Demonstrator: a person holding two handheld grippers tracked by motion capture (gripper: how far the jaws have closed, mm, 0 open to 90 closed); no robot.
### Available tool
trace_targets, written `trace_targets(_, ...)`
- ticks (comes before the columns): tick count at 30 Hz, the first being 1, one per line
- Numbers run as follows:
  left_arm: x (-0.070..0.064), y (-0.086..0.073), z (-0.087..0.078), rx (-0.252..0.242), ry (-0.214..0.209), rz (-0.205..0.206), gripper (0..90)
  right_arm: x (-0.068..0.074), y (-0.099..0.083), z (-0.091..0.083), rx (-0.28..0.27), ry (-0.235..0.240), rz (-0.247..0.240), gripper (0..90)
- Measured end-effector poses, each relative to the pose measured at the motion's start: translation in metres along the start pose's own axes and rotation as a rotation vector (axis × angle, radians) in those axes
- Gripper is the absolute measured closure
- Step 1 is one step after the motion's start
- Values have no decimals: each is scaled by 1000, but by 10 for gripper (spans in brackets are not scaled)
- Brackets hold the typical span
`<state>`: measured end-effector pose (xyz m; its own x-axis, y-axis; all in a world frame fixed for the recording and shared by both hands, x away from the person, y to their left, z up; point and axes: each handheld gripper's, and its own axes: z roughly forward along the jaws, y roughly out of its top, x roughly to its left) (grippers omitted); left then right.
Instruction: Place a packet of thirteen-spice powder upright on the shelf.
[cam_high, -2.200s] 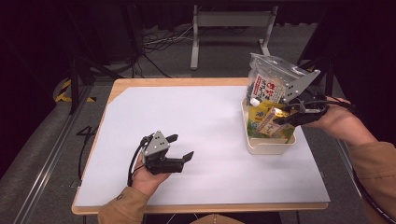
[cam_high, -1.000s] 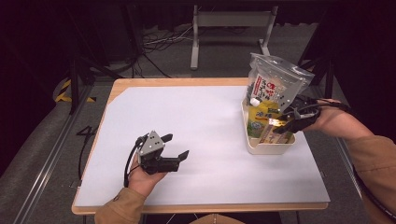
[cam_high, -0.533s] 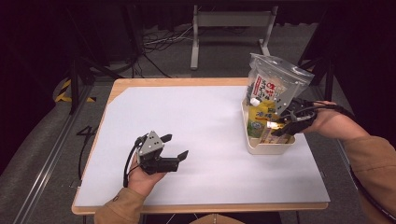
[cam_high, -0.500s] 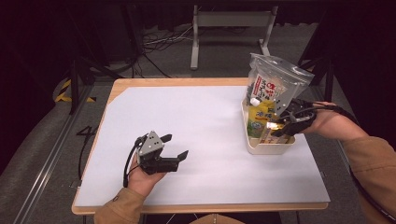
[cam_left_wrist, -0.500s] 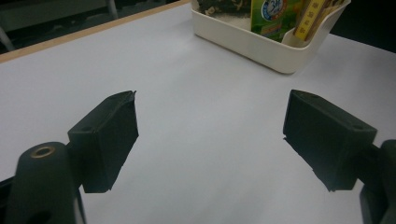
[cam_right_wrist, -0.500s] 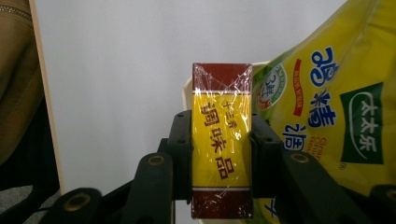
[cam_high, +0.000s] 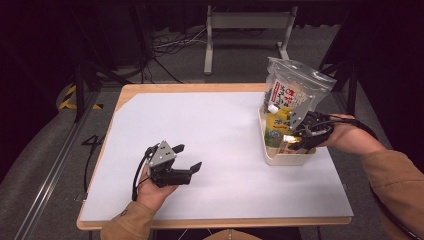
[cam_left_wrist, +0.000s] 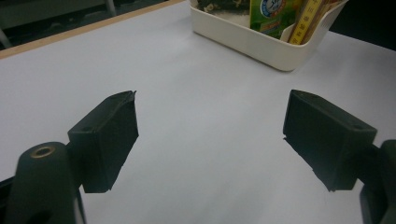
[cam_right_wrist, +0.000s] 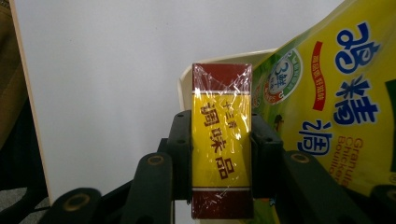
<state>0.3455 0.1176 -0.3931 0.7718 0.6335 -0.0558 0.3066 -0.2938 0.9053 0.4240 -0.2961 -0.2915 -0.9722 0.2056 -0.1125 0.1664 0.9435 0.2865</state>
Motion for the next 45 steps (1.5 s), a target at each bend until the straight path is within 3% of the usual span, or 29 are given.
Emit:
trace_targets(19, 0, -1, 1, 13, 1, 14, 184, 2, -6, 19, 42, 3, 10, 646)
trace_targets(27, 0, -1, 1, 14, 2, 16, 185, 2, -8, 19, 42, 4, 18, 607)
trace_targets(38, 1, 0, 1, 12, 5, 14, 183, 8, -14, 10, -29, -14, 62, 443)
trace_targets(45, 2, -2, -3, 13, 9, 11, 181, 17, -19, -1, -136, -66, 94, 324)
